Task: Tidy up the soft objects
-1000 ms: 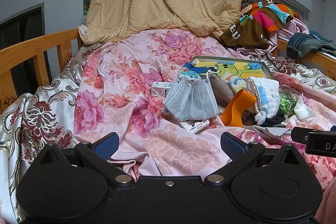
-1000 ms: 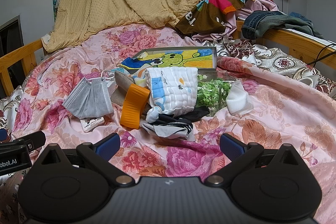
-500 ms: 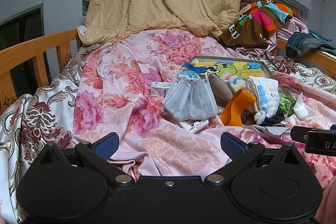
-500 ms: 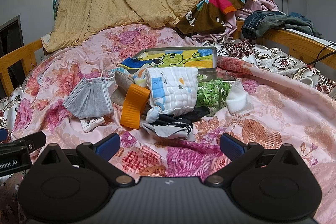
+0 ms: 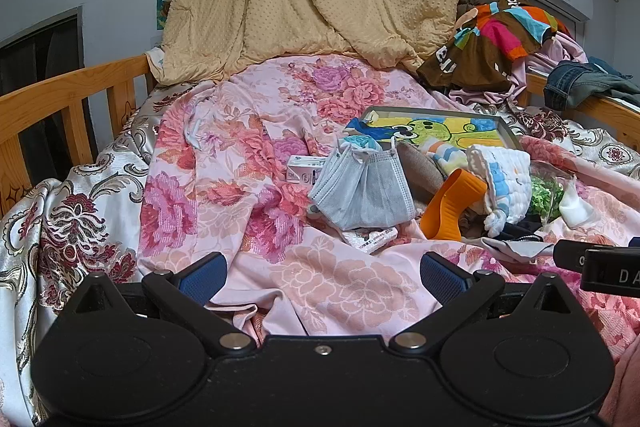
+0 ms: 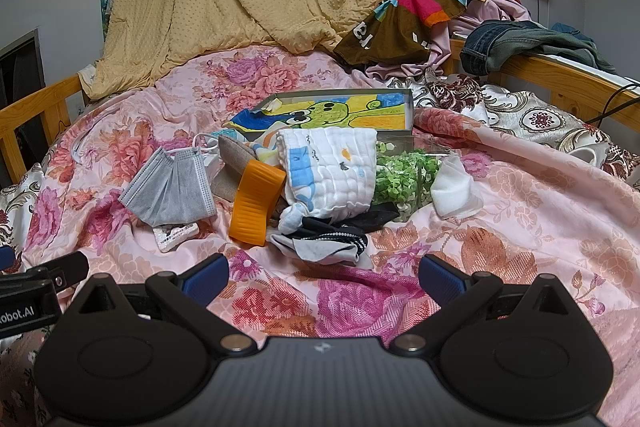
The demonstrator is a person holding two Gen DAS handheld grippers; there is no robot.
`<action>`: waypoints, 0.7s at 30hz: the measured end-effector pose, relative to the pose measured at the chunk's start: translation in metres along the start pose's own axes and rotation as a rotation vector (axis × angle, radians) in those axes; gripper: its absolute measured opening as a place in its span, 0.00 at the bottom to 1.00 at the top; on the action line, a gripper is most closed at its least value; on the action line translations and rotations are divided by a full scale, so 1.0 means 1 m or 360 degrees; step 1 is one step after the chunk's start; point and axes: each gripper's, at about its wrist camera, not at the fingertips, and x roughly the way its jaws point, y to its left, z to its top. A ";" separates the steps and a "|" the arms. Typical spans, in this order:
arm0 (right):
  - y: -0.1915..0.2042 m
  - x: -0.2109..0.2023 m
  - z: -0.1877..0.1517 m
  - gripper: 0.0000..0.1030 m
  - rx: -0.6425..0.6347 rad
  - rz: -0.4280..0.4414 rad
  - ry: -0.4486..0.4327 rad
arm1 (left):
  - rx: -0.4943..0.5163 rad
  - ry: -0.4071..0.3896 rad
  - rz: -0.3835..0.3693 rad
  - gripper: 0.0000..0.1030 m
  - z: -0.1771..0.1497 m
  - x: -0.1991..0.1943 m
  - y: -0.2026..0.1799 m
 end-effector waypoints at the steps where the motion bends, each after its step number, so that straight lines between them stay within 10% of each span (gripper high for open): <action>1: 0.000 0.000 0.000 1.00 0.0000 0.0000 0.0000 | 0.0001 0.0000 0.0000 0.99 0.000 0.000 0.000; 21: -0.011 0.007 0.009 1.00 0.0121 0.0105 0.0038 | 0.0035 -0.0010 -0.0080 0.99 -0.002 0.012 -0.001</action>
